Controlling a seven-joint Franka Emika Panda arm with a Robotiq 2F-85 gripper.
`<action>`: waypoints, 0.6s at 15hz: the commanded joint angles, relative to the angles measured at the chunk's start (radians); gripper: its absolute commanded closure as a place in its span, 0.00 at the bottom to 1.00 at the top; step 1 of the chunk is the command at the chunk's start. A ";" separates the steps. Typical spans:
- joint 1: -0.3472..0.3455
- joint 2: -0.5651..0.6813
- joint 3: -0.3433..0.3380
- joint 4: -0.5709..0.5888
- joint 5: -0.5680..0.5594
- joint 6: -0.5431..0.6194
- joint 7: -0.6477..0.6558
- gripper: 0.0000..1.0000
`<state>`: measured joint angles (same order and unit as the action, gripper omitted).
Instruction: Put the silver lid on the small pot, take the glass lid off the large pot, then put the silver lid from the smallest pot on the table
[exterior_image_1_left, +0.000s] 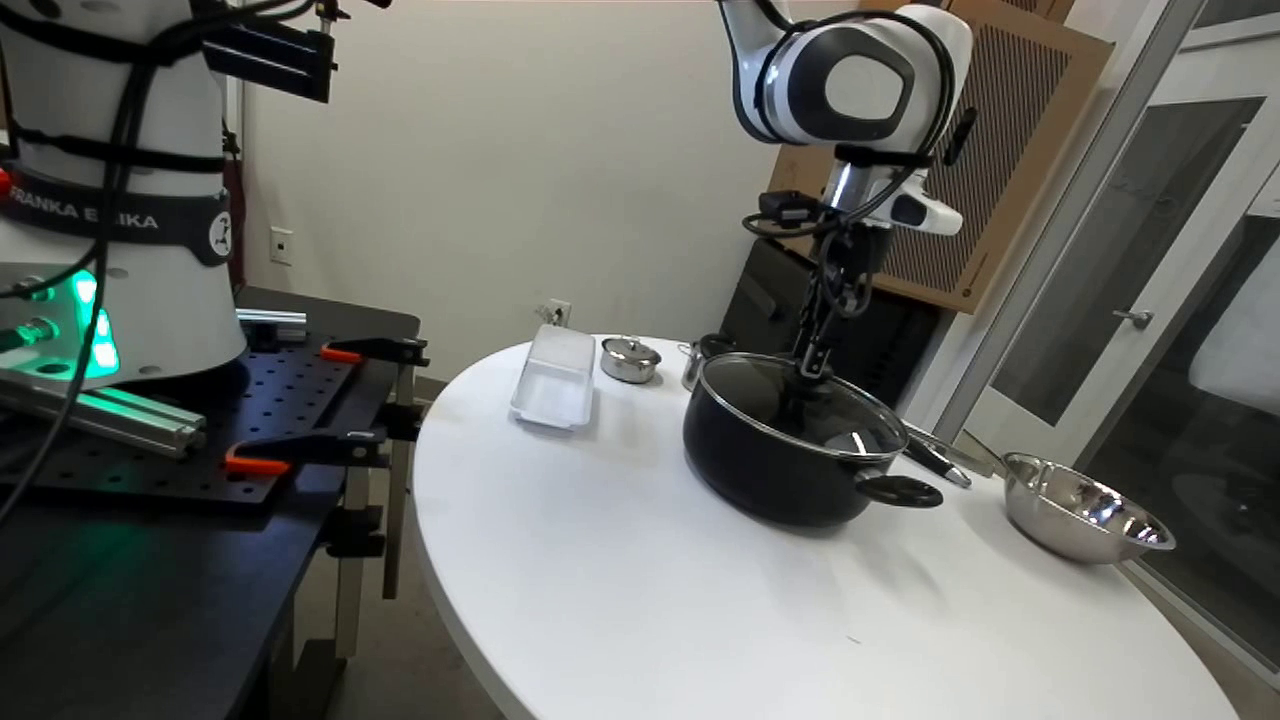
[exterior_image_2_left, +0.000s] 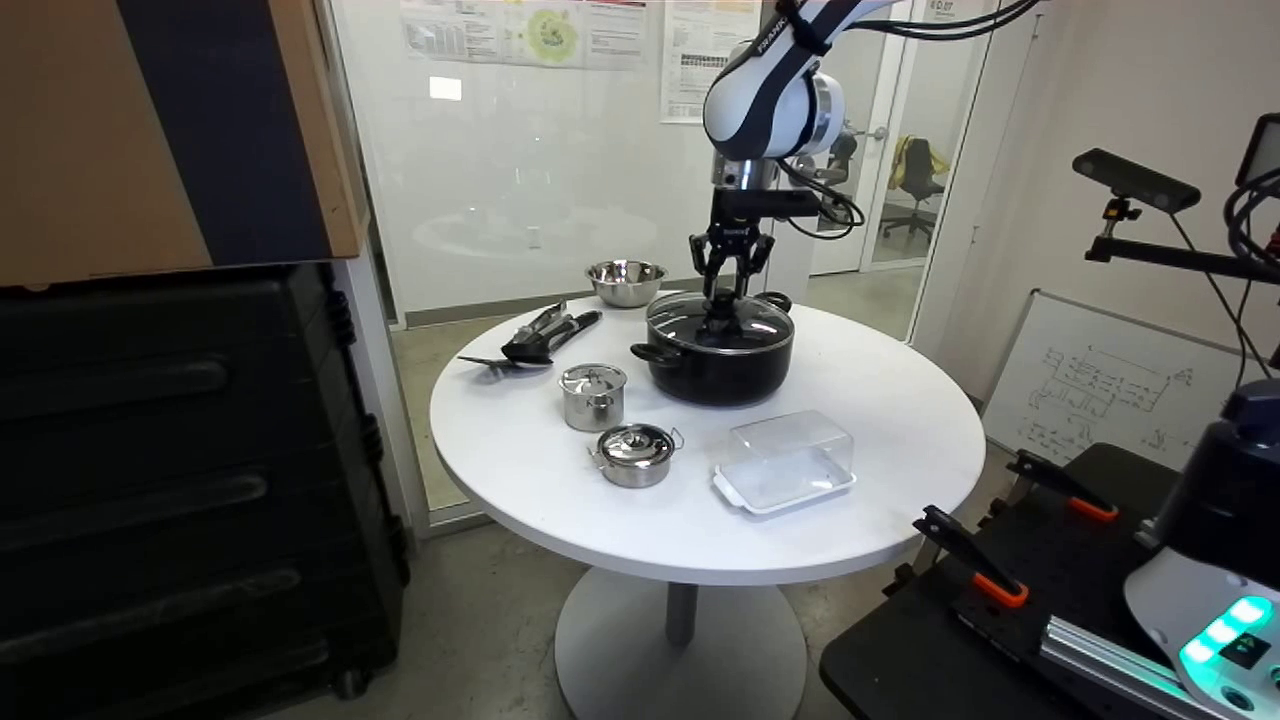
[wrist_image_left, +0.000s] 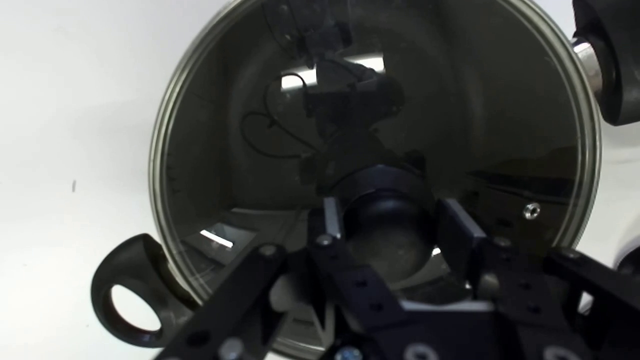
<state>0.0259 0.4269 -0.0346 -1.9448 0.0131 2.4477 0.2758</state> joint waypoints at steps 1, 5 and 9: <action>0.012 0.012 -0.012 0.027 0.001 -0.019 0.016 0.76; 0.011 -0.002 -0.005 0.014 0.005 -0.013 0.004 0.76; 0.013 -0.076 0.010 -0.038 0.008 0.006 -0.026 0.76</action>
<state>0.0288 0.4220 -0.0320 -1.9469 0.0131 2.4505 0.2722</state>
